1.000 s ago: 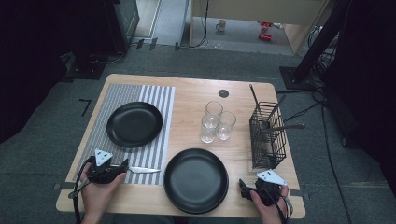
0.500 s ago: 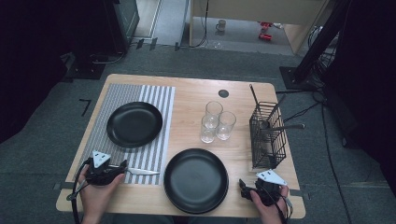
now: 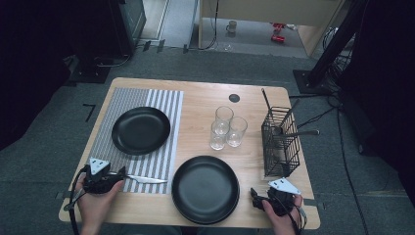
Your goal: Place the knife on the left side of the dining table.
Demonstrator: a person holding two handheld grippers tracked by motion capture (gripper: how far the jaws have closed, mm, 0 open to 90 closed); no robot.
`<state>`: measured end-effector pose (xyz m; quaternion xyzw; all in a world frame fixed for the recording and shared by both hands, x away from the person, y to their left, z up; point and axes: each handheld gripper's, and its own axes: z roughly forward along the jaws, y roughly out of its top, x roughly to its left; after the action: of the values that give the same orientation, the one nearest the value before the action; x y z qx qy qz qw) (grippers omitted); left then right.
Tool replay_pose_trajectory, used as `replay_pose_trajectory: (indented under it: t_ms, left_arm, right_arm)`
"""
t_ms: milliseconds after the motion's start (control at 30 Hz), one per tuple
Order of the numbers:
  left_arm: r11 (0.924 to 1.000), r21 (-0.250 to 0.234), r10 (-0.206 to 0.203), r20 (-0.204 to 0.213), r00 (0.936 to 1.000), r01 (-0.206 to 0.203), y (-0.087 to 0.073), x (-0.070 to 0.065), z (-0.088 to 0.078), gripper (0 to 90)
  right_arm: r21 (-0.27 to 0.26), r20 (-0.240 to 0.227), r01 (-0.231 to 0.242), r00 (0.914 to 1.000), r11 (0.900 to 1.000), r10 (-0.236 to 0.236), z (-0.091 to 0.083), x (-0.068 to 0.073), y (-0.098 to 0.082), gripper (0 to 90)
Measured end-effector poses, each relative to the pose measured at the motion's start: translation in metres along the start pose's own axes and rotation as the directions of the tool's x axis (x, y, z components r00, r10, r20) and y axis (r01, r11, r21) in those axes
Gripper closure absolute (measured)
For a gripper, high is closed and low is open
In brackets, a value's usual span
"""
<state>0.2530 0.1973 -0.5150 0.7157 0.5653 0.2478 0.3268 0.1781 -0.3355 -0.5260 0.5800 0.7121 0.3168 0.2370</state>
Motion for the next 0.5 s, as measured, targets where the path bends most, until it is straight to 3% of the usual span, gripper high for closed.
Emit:
replay_pose_trajectory:
  t_ms: [367, 500]
  left_arm:
    - [1.0000, 0.000, -0.005, 0.011, 0.9999, 0.005, -0.0003, 0.0003, -0.0012, 41.4]
    - [0.9992, -0.041, -0.003, 0.039, 0.9992, 0.004, 0.0000, 0.0009, -0.0022, 38.5]
  right_arm:
    - [0.000, 0.000, 0.000, 1.0000, 1.000, 0.000, 0.0000, 0.0000, 0.0000, 8.8]
    - [0.000, 0.000, -0.001, 1.0000, 1.000, 0.001, 0.0001, -0.0001, 0.0001, 8.7]
